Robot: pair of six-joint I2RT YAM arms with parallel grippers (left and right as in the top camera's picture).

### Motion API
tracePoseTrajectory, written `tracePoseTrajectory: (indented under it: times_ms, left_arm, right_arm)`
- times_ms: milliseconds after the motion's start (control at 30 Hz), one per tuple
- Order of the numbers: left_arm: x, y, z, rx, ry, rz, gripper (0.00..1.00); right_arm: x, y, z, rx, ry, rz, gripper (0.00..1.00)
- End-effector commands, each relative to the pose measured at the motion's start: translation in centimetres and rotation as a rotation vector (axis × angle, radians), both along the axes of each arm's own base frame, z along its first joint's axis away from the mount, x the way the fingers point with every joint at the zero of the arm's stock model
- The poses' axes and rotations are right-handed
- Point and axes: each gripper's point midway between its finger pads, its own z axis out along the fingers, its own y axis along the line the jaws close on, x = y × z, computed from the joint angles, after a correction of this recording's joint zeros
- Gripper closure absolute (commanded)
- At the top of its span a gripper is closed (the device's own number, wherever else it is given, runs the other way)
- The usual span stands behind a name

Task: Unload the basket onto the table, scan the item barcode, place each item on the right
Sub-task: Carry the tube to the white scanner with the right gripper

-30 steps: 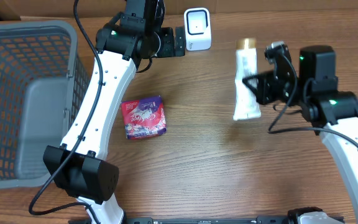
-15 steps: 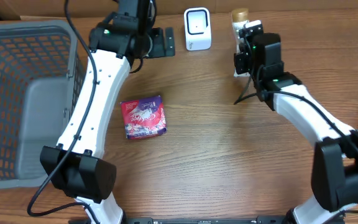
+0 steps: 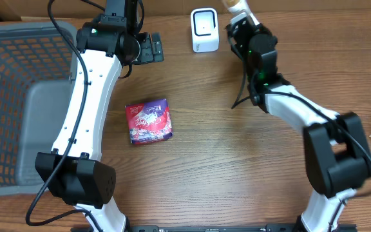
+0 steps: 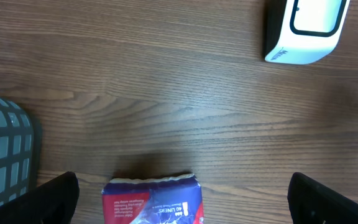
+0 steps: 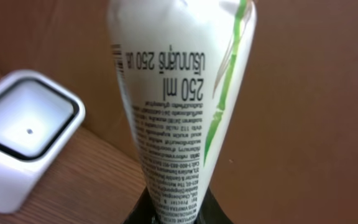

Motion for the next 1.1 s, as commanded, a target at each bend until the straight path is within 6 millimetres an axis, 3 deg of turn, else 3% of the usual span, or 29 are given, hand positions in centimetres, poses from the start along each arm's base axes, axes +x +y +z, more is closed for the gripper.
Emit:
tracePoseTrajectory:
  times_ms: [0,200,500,800,1067]
  left_arm:
    - [-0.3,0.2,2.0,0.010,-0.048,0.000,0.00]
    - [-0.3,0.2,2.0,0.010,-0.048,0.000,0.00]
    - [-0.3,0.2,2.0,0.010,-0.048,0.000,0.00]
    - [-0.3,0.2,2.0,0.010,-0.048,0.000,0.00]
    - [-0.3,0.2,2.0,0.010,-0.048,0.000,0.00]
  right_arm:
    - [2.0,1.1,1.3,-0.189,-0.086,-0.018,0.96]
    - [4.8,3.5,0.6,-0.252,-0.123,0.017,0.96]
    - [8.4,6.3,-3.9,-0.435,-0.128,0.071,0.96]
    - [9.2,6.8,-6.1,-0.575,-0.121,0.086,0.96]
    - [9.2,6.6,-6.1,-0.698,-0.123,0.088,0.96]
